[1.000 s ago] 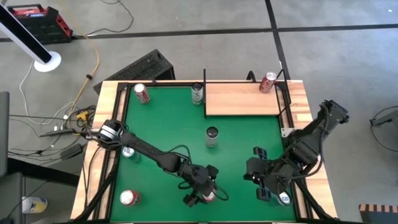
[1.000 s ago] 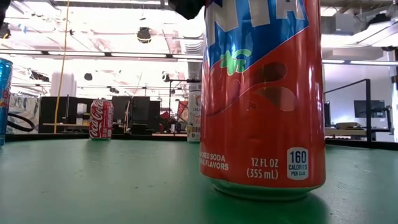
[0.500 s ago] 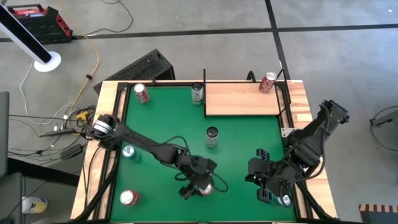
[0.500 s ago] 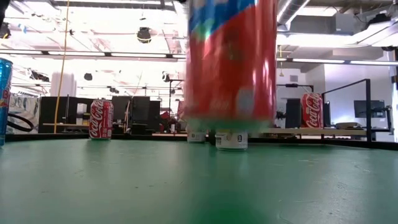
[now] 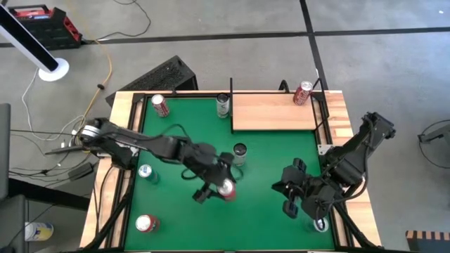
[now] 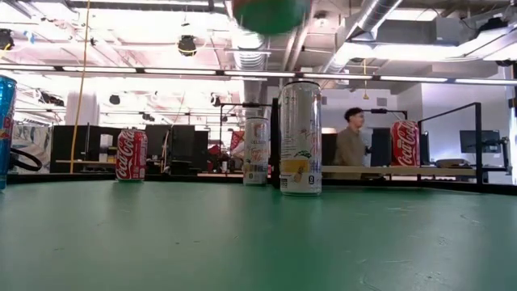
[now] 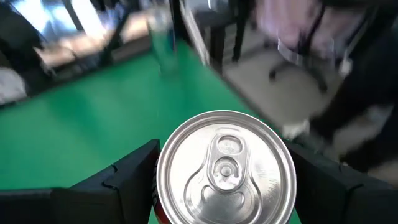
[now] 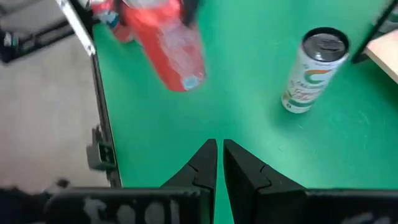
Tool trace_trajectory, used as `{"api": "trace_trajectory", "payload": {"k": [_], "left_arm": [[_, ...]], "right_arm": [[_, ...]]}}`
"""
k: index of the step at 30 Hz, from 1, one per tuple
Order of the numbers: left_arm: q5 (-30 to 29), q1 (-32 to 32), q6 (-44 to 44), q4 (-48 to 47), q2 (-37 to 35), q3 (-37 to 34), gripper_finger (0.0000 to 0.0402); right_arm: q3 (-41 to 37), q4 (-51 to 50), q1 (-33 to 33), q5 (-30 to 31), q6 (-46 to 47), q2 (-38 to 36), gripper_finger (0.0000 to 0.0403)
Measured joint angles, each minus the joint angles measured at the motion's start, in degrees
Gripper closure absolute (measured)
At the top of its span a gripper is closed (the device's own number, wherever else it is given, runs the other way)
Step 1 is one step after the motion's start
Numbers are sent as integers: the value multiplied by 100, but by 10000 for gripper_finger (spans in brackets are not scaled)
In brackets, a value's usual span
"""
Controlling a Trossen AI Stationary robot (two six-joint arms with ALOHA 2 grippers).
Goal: Place canned beverage on shelf
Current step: Put the right orange soda can on the shelf
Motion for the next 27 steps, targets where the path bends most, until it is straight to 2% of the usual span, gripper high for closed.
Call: {"api": "trace_trajectory", "payload": {"k": [2,7,10,14,17,20,24,27], "left_arm": [[-80,48,-259,200,-274,0,128],[-1334,446,-990,663,-573,13,128],[-1693,823,-1189,740,-555,11,128],[-1456,1335,-1399,990,-335,11,128],[-1255,1698,-1422,1061,-32,186,128],[-1233,2007,-1291,1070,428,742,128],[-1094,2332,-1107,756,1320,1885,128],[-1063,2520,-1071,577,2029,2675,128]], "right_arm": [[0,-44,-20,185,264,-74,349],[0,-220,-17,1151,968,-308,349],[0,-331,-17,1771,1194,-459,349],[0,-549,-20,2242,1261,-665,349],[0,-842,-20,2315,1272,-831,350],[0,-1473,-17,2305,1312,-1044,359],[0,-2509,-17,2319,1548,-1513,379],[-16,-2827,-20,2360,1306,-1906,385]]}}
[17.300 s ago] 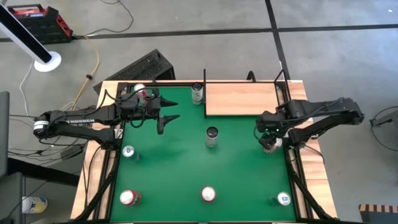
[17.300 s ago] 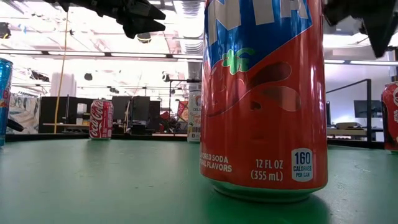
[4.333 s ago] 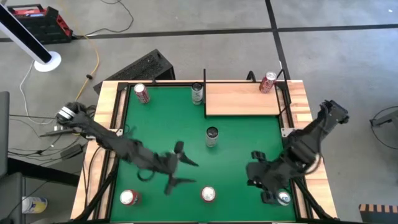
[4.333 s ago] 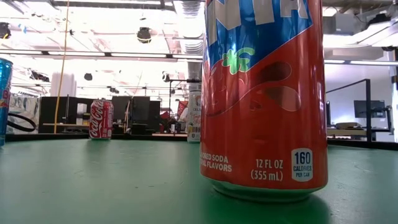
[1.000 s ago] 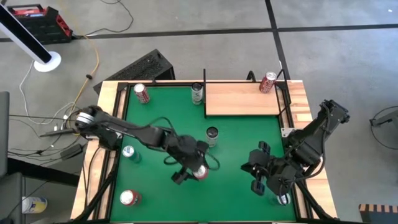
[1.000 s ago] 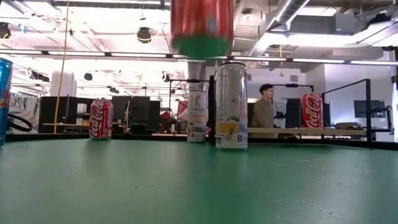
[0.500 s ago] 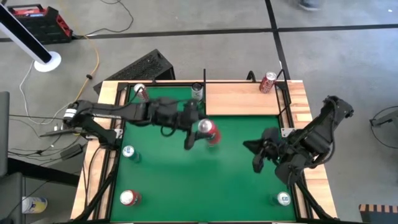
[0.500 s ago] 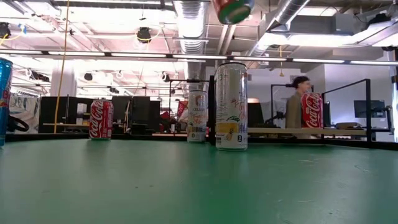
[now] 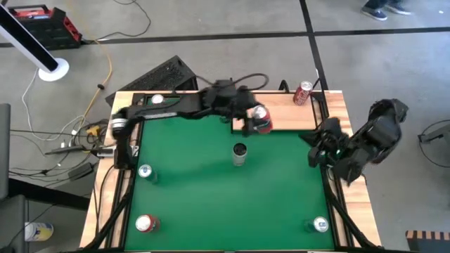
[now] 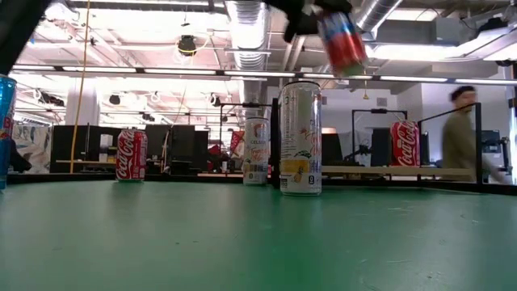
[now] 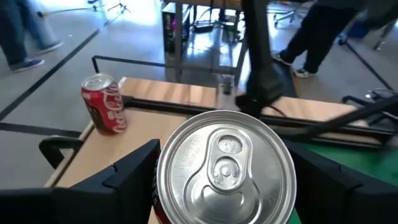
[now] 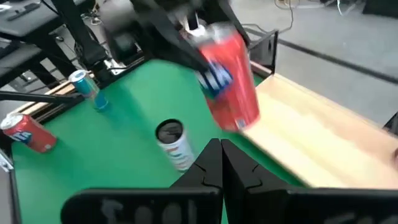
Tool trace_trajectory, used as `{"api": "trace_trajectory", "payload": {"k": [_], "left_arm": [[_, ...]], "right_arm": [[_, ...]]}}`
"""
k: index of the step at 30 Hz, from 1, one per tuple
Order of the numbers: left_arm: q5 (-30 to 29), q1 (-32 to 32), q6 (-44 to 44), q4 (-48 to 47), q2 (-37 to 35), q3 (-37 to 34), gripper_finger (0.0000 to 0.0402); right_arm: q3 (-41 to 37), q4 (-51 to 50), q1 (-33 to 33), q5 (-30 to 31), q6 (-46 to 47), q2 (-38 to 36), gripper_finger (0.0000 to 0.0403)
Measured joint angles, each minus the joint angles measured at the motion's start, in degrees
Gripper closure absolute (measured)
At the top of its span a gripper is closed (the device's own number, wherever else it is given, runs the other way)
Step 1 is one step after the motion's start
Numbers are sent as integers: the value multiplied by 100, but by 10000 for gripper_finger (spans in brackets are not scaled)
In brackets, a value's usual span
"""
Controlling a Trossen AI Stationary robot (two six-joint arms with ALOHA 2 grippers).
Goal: Place canned beverage on shelf
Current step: Put the right orange soda can on the shelf
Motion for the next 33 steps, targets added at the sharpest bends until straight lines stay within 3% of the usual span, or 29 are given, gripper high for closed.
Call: {"api": "trace_trajectory", "payload": {"k": [8,15,21,33], "left_arm": [[318,482,-325,-313,1450,1690,128],[410,649,-69,-583,2250,2541,128],[363,763,254,-947,2539,2610,128],[255,1062,301,-1352,2611,2532,128]], "right_arm": [[-486,242,2,108,-505,-964,368],[-1127,871,2,245,-495,-1394,381],[-1434,1461,-169,683,-506,-1418,375],[-1444,2139,-1327,498,-495,-1085,378]]}}
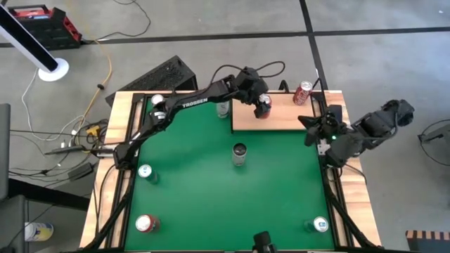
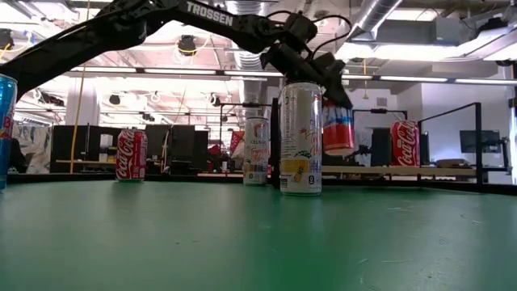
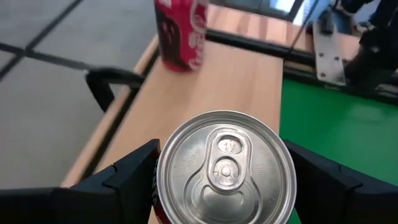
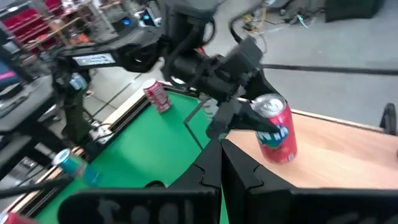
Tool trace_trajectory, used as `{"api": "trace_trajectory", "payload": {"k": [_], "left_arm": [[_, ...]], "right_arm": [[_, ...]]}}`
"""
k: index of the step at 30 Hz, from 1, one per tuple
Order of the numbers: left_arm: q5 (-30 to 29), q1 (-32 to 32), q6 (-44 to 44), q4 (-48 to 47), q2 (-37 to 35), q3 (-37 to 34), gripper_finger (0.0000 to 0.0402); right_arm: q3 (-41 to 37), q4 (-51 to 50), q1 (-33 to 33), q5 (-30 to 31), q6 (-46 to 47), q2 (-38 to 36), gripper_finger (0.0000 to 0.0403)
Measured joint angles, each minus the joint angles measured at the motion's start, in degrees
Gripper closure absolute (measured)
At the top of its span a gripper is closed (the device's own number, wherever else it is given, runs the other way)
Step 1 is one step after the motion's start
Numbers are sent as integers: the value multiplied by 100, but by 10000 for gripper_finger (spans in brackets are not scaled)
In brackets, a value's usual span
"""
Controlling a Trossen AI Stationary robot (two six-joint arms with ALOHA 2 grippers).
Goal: Place canned beverage on shelf
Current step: Put the right orange soda can on the shelf
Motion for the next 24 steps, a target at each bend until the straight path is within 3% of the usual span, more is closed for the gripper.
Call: {"api": "trace_trajectory", "payload": {"k": [4,14,24], "left_arm": [[72,78,-46,-165,-33,13,128],[-86,75,155,-455,-29,10,128],[-252,50,257,-535,-29,6,128]], "right_arm": [[0,137,-432,-143,-2,200,378],[0,206,-1228,-1223,-185,609,377],[0,204,-1447,-1902,-368,903,377]]}}
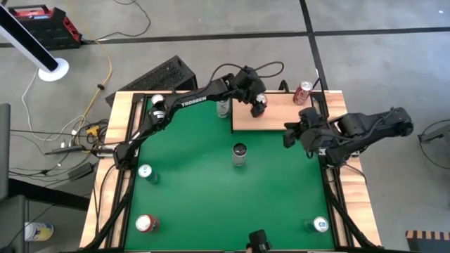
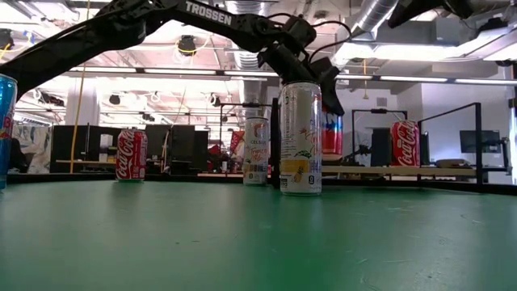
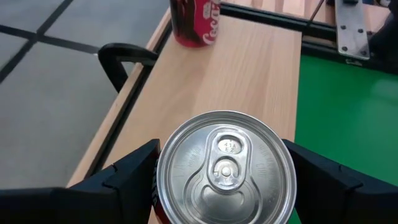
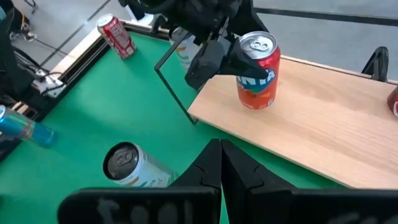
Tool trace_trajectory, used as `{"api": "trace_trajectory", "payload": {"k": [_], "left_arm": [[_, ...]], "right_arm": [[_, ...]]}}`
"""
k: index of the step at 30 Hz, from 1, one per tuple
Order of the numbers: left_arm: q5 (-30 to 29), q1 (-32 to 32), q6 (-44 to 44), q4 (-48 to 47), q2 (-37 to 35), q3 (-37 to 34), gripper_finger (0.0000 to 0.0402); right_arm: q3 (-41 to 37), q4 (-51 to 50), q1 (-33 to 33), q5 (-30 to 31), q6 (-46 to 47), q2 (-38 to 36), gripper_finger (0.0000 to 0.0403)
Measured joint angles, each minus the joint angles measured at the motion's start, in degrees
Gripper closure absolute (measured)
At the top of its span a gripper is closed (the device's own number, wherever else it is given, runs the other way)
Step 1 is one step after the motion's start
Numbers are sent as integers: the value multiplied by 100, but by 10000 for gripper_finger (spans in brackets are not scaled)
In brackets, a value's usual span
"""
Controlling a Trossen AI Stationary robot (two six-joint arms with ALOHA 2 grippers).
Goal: Place canned beverage on shelf
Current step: Put the right orange soda can on the shelf
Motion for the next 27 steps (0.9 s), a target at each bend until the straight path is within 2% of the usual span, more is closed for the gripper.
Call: {"api": "trace_trajectory", "payload": {"k": [3,10,27], "left_arm": [[-55,-11,-2,20,0,0,127],[-281,-55,94,73,-4,3,78],[-301,-102,189,197,-23,7,74]], "right_arm": [[0,0,0,-13,-13,7,377],[0,10,0,-13,-96,0,377],[0,-26,0,-37,-299,-2,377]]}}
